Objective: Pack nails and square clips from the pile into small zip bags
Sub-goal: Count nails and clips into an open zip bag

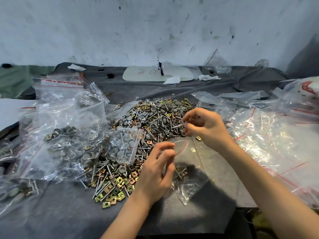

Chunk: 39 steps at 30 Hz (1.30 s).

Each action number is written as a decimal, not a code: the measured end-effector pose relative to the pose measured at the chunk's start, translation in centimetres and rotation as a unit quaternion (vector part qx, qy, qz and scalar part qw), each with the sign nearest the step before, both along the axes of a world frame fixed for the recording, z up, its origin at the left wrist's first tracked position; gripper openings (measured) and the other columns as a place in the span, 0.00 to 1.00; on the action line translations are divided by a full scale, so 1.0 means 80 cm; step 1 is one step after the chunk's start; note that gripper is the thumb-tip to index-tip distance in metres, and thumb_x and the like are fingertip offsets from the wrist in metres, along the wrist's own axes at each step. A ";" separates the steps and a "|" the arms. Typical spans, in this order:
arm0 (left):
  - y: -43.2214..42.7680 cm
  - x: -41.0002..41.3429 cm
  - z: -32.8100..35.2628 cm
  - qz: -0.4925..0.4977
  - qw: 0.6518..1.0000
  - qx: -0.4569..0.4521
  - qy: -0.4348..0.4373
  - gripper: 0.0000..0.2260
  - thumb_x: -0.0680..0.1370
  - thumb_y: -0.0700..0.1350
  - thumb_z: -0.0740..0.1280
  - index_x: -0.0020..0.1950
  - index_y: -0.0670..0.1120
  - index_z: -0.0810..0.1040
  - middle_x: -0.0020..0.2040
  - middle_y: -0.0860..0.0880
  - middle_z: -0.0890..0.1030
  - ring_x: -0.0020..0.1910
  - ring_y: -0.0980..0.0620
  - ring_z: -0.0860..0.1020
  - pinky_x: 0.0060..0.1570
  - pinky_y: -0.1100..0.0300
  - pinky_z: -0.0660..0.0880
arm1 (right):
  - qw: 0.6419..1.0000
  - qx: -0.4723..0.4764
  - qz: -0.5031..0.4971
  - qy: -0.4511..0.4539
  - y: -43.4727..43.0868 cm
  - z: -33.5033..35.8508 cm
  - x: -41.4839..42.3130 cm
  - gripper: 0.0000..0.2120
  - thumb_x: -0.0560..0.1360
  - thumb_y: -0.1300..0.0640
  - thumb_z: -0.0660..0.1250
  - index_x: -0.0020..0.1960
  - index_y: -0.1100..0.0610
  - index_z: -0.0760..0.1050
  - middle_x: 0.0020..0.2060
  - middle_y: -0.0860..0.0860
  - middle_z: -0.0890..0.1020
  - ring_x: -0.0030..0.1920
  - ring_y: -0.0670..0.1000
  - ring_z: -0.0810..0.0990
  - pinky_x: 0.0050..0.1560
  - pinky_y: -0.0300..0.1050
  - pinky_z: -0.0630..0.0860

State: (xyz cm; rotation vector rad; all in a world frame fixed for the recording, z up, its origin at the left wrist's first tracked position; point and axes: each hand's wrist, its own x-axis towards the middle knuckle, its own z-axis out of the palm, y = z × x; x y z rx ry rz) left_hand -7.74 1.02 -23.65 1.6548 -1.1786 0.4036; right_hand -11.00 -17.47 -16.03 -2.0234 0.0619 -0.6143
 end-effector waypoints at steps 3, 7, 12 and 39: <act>0.000 0.000 0.000 -0.003 1.000 0.001 -0.002 0.05 0.78 0.41 0.59 0.53 0.44 0.72 0.57 0.43 0.75 0.55 0.56 0.75 0.56 0.68 0.70 | 0.991 -0.105 0.061 -0.052 0.012 0.036 -0.012 0.16 0.70 0.70 0.70 0.44 0.48 0.77 0.39 0.51 0.79 0.38 0.52 0.81 0.41 0.41 0.79; 0.000 0.000 0.001 -0.009 1.000 0.004 -0.012 0.06 0.80 0.42 0.58 0.54 0.43 0.71 0.58 0.43 0.74 0.53 0.56 0.76 0.53 0.67 0.72 | 0.957 -0.278 0.074 -0.044 0.025 0.045 -0.023 0.13 0.69 0.69 0.71 0.47 0.54 0.79 0.42 0.47 0.77 0.39 0.42 0.76 0.41 0.33 0.74; 0.000 -0.001 0.003 -0.003 1.000 0.003 -0.014 0.05 0.79 0.41 0.59 0.53 0.43 0.71 0.57 0.42 0.75 0.53 0.55 0.75 0.55 0.68 0.71 | 0.960 -0.267 0.084 -0.013 0.032 0.035 -0.025 0.10 0.70 0.67 0.72 0.49 0.56 0.80 0.43 0.46 0.76 0.41 0.44 0.76 0.43 0.40 0.76; 0.001 -0.003 0.002 -0.013 0.998 0.060 0.000 0.08 0.75 0.43 0.61 0.54 0.47 0.70 0.53 0.49 0.71 0.47 0.58 0.71 0.52 0.77 0.65 | 0.967 -0.206 0.058 0.136 0.073 0.003 0.090 0.07 0.73 0.66 0.68 0.49 0.58 0.75 0.41 0.52 0.80 0.42 0.52 0.78 0.45 0.48 0.78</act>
